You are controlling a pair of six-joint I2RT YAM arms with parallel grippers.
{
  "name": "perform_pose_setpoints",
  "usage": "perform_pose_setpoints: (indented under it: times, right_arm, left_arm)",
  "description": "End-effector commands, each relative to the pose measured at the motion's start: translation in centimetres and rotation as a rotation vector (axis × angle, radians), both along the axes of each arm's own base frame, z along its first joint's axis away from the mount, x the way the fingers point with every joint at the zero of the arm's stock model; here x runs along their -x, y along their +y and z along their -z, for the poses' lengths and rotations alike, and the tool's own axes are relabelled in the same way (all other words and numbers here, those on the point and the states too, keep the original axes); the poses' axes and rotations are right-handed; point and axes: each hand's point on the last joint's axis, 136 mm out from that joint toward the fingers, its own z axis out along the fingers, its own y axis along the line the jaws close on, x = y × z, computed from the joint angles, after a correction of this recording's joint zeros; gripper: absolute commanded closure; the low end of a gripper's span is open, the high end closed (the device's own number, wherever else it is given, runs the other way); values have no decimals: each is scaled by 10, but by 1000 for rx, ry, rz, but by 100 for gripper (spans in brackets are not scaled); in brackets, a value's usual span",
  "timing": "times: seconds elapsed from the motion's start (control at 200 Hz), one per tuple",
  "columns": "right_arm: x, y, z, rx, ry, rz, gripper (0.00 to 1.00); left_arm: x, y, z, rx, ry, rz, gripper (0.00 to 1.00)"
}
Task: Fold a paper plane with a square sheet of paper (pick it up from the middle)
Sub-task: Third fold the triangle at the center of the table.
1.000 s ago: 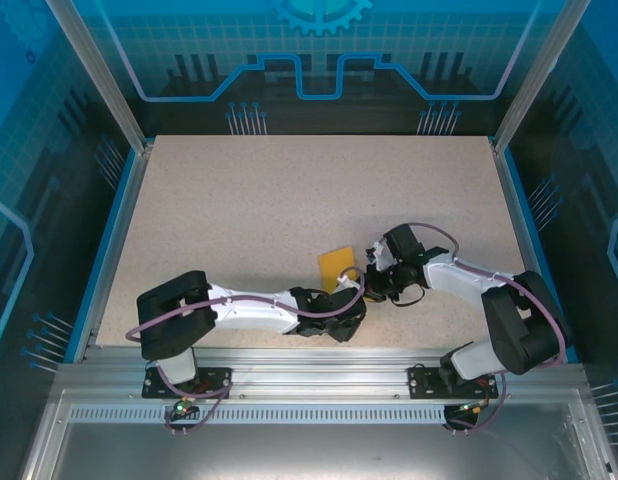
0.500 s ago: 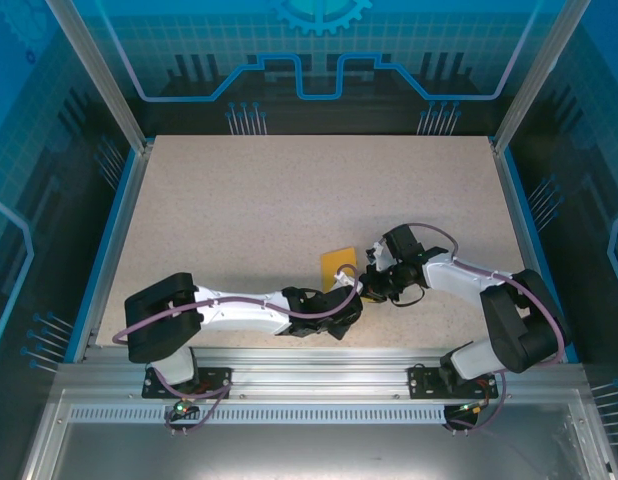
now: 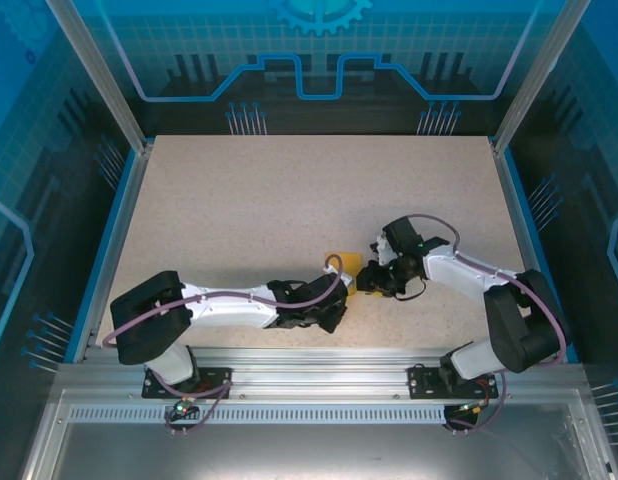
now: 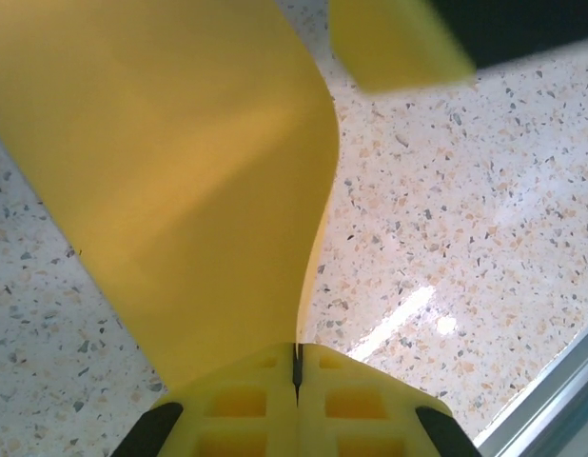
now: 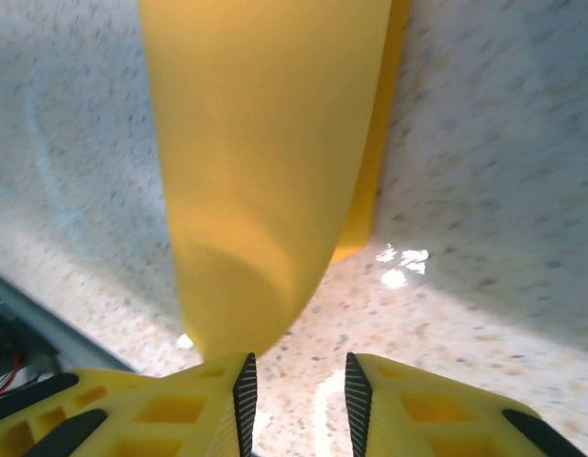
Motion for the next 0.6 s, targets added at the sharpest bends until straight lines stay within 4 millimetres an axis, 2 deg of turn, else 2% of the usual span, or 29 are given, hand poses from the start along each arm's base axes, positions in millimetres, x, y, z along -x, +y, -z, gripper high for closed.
perform_pose_setpoints:
  times: [0.0, 0.095, 0.11, 0.16, 0.285, 0.395, 0.48, 0.595]
  right_arm:
    - [-10, -22, -4, 131, -24, -5, 65]
    - [-17, -6, -7, 66, -35, -36, 74]
    - [-25, 0, -14, 46, -56, -43, 76]
    - [-30, 13, -16, -5, -55, -72, 82]
    - [-36, 33, -7, -36, -19, -125, 90]
    - [-45, 32, 13, 19, 6, -125, 92]
    - [-50, 21, 30, 156, -5, -147, 93]
    - [-53, 23, 42, 211, -5, -205, 94]
  left_arm:
    - [4, -1, -7, 67, 33, 48, 100]
    - [1, 0, -7, 95, 58, 53, 100]
    - [1, 0, -7, 97, 60, 51, 100]
    - [-1, 1, -8, 108, 70, 52, 100]
    - [-4, -1, -13, 152, 91, 64, 100]
    - [-7, 0, -14, 172, 109, 73, 100]
    - [-9, 3, -13, 164, 115, 75, 100]
    - [-13, 6, -13, 165, 124, 81, 100]
